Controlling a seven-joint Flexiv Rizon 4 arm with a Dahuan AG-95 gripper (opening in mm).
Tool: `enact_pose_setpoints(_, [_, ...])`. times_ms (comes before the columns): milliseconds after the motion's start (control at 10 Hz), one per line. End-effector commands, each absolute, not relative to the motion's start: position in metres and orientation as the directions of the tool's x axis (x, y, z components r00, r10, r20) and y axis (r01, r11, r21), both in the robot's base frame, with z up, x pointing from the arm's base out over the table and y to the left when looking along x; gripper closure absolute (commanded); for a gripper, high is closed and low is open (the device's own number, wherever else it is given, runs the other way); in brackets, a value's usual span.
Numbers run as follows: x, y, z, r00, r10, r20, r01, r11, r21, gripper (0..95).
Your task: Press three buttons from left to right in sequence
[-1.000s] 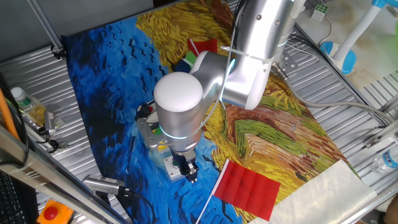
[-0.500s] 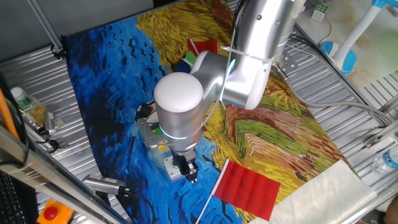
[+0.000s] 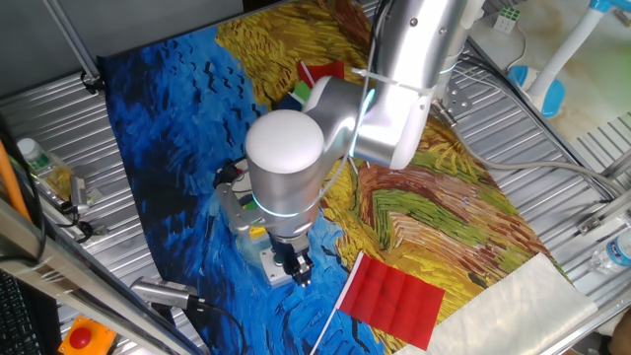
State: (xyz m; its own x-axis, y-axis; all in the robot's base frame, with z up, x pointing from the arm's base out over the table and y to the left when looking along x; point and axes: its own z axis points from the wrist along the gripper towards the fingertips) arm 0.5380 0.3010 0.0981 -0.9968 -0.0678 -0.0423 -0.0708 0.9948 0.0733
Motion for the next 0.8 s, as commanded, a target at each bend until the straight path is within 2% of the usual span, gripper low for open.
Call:
enact_pose_setpoints(100, [0.54, 0.3016, 0.0967, -0.997, -0.067, -0.042, -0.07, 0.995, 0.074, 38.0])
enact_pose_setpoints(800, [0.5406, 0.3009, 0.0888, -0.997, -0.069, -0.036, -0.071, 0.994, 0.08, 38.0])
